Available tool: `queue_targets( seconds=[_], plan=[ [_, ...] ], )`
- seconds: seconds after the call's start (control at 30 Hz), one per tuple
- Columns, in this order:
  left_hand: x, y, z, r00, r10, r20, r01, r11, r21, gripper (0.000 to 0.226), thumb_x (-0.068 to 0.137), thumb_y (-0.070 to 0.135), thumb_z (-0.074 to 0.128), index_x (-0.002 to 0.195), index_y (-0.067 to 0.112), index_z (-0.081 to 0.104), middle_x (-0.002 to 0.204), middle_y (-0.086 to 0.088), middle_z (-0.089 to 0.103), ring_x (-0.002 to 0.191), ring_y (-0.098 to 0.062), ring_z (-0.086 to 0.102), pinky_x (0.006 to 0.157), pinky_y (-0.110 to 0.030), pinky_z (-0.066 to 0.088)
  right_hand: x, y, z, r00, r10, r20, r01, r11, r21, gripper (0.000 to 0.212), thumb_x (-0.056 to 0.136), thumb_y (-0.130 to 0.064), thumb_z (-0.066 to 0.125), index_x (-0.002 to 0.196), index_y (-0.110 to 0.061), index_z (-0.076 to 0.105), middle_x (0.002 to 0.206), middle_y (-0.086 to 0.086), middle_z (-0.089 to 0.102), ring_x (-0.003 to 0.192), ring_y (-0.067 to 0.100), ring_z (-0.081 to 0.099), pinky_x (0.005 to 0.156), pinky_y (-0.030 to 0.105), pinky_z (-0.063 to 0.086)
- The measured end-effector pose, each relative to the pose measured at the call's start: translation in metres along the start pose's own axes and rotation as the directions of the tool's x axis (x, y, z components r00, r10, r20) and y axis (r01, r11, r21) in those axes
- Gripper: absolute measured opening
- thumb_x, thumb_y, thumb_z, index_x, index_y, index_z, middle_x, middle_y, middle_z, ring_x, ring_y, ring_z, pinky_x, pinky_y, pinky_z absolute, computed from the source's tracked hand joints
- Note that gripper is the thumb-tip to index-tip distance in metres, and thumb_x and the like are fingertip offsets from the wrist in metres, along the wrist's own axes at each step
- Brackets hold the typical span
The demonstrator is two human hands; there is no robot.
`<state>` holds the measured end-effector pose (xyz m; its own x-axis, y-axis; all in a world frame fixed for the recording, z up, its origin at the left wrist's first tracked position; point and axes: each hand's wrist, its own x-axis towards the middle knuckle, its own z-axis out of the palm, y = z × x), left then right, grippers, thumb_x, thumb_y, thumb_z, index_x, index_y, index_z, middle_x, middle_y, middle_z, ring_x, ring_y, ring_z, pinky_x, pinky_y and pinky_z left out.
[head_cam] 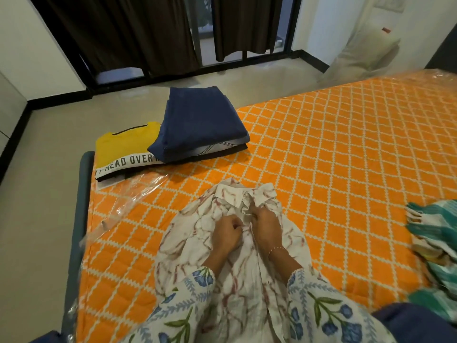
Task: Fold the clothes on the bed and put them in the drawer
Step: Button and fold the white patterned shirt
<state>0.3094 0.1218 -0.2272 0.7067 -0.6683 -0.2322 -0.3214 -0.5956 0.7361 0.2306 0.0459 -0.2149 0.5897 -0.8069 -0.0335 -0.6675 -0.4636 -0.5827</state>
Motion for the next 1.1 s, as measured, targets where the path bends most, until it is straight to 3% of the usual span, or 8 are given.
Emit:
queue_targets(
  seconds=[0.1,0.17,0.37,0.57,0.7,0.8,0.9,1.1],
  plan=[
    [0.002,0.005,0.003,0.999,0.020,-0.049,-0.015,0.995,0.099,0.018,0.085,0.001,0.051,0.082,0.010,0.067,0.072,-0.006,0.063,0.071,-0.021,0.059,0.066,-0.036,0.050,-0.006,0.012,-0.002,0.996,0.080,-0.044,-0.071,0.983,0.171,0.025,0.095,-0.006,0.049,0.110,-0.008,0.069,0.106,0.014,0.067,0.095,0.033,0.061,0.074,0.035,0.047],
    [0.004,0.011,0.005,0.993,0.043,-0.108,-0.030,0.992,0.122,0.024,0.084,-0.002,0.047,0.075,0.014,0.063,0.072,-0.007,0.062,0.067,-0.019,0.055,0.063,-0.042,0.046,-0.003,0.016,0.001,0.997,0.062,-0.052,-0.053,0.985,0.164,0.025,0.094,-0.008,0.049,0.109,-0.008,0.068,0.105,0.013,0.066,0.090,0.030,0.060,0.069,0.033,0.045],
    [0.009,0.009,0.014,0.999,0.038,-0.018,-0.035,0.990,0.135,0.011,0.081,0.014,0.061,0.071,0.014,0.064,0.080,-0.004,0.068,0.080,-0.022,0.063,0.060,-0.028,0.045,0.002,0.018,0.000,0.998,0.056,0.003,-0.055,0.964,0.260,0.012,0.084,-0.009,0.062,0.074,-0.009,0.069,0.076,0.008,0.065,0.069,0.020,0.055,0.058,0.027,0.035],
    [0.009,0.022,0.013,0.995,-0.096,-0.013,0.096,0.990,0.106,0.034,0.078,0.013,0.062,0.055,0.018,0.038,0.060,-0.004,0.052,0.064,-0.023,0.053,0.049,-0.026,0.030,0.001,0.018,-0.008,0.992,0.062,0.112,-0.076,0.990,0.120,0.021,0.079,-0.008,0.062,0.059,-0.008,0.055,0.059,0.007,0.056,0.057,0.016,0.049,0.050,0.026,0.032],
    [0.004,0.027,0.009,0.997,-0.081,0.012,0.082,0.992,-0.100,0.035,0.068,0.001,0.066,0.046,0.016,0.044,0.046,0.000,0.045,0.047,-0.016,0.044,0.047,-0.027,0.033,0.001,0.016,-0.015,0.983,0.046,0.179,-0.047,0.999,0.001,0.034,0.084,-0.011,0.059,0.056,-0.014,0.041,0.055,0.000,0.041,0.055,0.015,0.041,0.047,0.023,0.026],
    [-0.005,0.027,-0.003,0.995,-0.093,0.039,0.101,0.952,-0.290,0.017,0.073,-0.007,0.064,0.060,0.004,0.066,0.053,-0.004,0.058,0.049,-0.011,0.052,0.049,-0.024,0.043,0.000,0.016,-0.018,0.988,0.064,0.137,-0.088,0.980,0.177,0.028,0.086,-0.006,0.057,0.060,-0.005,0.046,0.054,0.010,0.043,0.050,0.015,0.037,0.045,0.020,0.022],
    [-0.010,0.029,-0.017,0.989,-0.107,0.106,0.142,0.903,-0.406,0.007,0.078,-0.005,0.065,0.071,-0.003,0.067,0.064,-0.012,0.062,0.060,-0.019,0.059,0.056,-0.026,0.047,-0.008,0.013,-0.020,0.994,0.097,0.058,-0.112,0.920,0.377,0.015,0.082,-0.002,0.060,0.070,0.007,0.060,0.064,0.025,0.058,0.053,0.018,0.043,0.049,0.026,0.028],
    [-0.023,0.042,-0.037,0.989,-0.095,0.117,0.140,0.864,-0.484,0.013,0.084,-0.005,0.059,0.073,0.000,0.065,0.071,-0.015,0.064,0.058,-0.012,0.063,0.060,-0.023,0.053,-0.020,0.001,-0.026,0.999,0.036,-0.033,-0.015,0.876,0.483,0.019,0.077,-0.003,0.068,0.060,-0.003,0.059,0.054,0.004,0.053,0.052,0.013,0.045,0.051,0.019,0.035]
  ],
)
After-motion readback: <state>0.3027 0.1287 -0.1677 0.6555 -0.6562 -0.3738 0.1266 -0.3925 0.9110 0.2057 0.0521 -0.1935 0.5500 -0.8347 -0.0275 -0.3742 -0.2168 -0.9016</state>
